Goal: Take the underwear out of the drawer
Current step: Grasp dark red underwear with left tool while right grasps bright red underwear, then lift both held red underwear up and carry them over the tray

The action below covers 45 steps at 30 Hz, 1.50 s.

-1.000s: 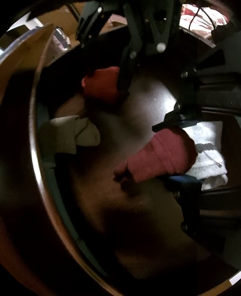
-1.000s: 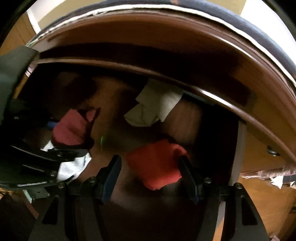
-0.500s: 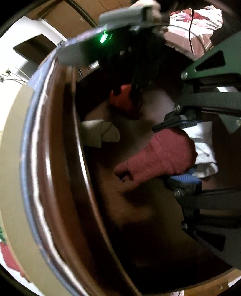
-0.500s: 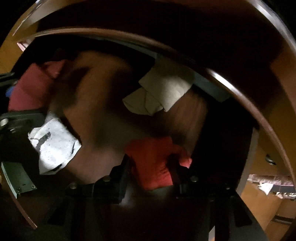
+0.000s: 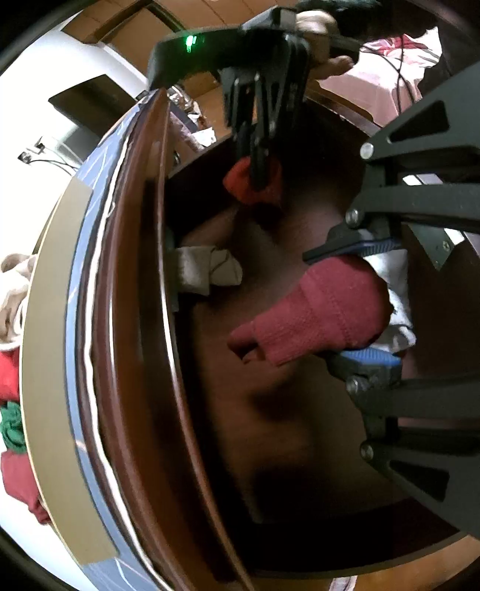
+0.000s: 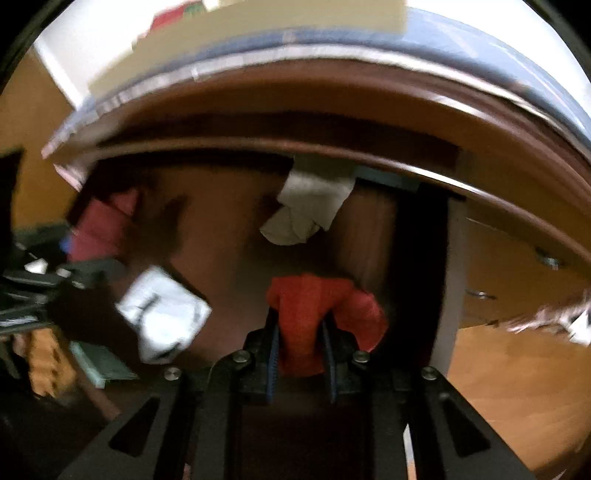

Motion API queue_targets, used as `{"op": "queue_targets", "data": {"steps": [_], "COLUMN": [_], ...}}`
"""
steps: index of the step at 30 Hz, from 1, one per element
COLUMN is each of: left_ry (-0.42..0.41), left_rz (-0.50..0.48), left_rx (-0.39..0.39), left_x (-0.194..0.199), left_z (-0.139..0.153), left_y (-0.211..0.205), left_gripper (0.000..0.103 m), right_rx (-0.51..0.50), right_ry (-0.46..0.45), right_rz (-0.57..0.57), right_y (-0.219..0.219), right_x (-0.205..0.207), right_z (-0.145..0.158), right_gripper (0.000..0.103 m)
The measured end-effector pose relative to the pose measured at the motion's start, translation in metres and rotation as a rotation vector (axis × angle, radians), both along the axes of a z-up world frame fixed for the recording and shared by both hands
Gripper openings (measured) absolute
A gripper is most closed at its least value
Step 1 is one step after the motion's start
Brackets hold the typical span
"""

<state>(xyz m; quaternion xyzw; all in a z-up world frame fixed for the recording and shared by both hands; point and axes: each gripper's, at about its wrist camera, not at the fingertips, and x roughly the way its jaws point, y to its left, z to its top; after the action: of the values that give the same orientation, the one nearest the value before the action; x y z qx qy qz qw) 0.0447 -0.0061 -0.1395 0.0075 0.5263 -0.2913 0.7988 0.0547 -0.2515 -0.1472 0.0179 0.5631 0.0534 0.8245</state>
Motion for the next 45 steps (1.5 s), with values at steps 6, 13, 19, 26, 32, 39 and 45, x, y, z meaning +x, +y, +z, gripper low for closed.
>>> {"op": "queue_targets", "data": {"steps": [6, 13, 19, 26, 32, 39, 45], "left_ry": [-0.027, -0.073, -0.112, -0.153, -0.173, -0.196, -0.203], "left_rz": [0.017, 0.028, 0.040, 0.061, 0.075, 0.104, 0.123], "left_rx": [-0.021, -0.016, -0.017, 0.006, 0.026, 0.042, 0.047], "left_x": [-0.010, -0.032, -0.052, -0.072, -0.088, -0.100, -0.109], "left_z": [0.006, 0.018, 0.028, 0.037, 0.040, 0.040, 0.039], "left_y": [0.008, 0.015, 0.023, 0.026, 0.030, 0.040, 0.049], "left_gripper": [0.039, 0.039, 0.039, 0.039, 0.039, 0.039, 0.039], "right_rx": [0.078, 0.089, 0.096, 0.131, 0.150, 0.152, 0.152], "right_ry": [-0.112, -0.216, -0.263, -0.306, -0.336, -0.353, -0.364], "right_rz": [-0.075, -0.075, -0.079, -0.091, -0.100, -0.049, -0.014], "right_y": [0.008, 0.043, 0.050, 0.058, 0.065, 0.091, 0.108], "right_x": [-0.022, -0.039, -0.056, -0.074, -0.086, -0.099, -0.106], "right_z": [0.032, 0.059, 0.063, 0.067, 0.070, 0.074, 0.081], "right_gripper": [0.021, 0.021, 0.021, 0.021, 0.021, 0.021, 0.021]}}
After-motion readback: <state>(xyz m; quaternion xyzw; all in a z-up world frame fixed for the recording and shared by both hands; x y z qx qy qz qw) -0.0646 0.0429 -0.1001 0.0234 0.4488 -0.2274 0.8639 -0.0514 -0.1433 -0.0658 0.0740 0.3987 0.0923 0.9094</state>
